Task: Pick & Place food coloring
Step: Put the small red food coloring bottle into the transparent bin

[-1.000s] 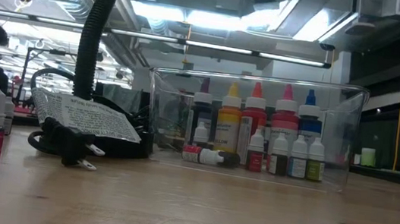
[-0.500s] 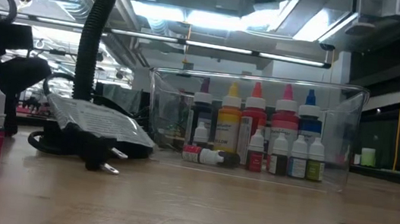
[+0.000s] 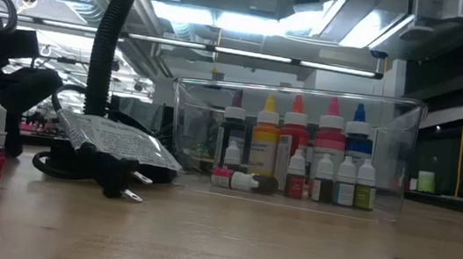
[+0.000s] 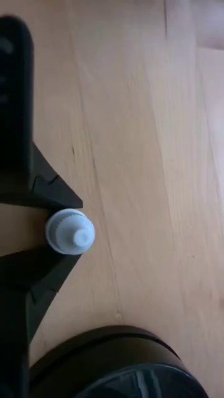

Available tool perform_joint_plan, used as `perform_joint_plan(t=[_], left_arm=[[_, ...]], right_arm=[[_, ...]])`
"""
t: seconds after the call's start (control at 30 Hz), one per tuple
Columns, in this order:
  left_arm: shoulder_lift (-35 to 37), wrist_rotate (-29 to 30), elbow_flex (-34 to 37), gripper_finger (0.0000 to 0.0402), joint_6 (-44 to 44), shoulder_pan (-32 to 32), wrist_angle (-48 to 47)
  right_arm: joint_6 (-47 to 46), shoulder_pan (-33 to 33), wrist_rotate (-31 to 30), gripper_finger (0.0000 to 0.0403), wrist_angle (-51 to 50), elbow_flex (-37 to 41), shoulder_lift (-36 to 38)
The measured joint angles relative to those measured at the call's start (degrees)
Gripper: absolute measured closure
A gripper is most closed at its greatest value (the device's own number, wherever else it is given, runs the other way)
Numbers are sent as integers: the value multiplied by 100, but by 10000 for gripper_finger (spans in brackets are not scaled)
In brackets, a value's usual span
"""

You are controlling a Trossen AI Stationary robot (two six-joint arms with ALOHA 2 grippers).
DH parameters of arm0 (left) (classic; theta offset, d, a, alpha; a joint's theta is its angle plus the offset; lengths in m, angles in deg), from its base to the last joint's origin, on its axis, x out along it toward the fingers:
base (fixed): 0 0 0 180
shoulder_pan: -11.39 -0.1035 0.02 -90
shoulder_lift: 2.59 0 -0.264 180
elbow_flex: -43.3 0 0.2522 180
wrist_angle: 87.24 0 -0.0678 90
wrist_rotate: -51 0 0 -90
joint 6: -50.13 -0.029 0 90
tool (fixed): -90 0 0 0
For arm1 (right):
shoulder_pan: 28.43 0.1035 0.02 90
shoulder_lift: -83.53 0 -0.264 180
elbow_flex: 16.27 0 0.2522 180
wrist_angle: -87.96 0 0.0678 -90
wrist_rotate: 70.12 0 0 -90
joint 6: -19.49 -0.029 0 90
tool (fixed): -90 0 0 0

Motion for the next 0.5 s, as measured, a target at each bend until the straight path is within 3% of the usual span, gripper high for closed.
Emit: perform_joint_plan(t=[0.1,0.5], left_arm=[[32,-4,3,337,129,64,-37],[1004,-629,-521,338,171,439,-1340]], right_arm=[[-6,2,-3,118,0,0,-21],[-20,290,122,118,599,-2,-30]])
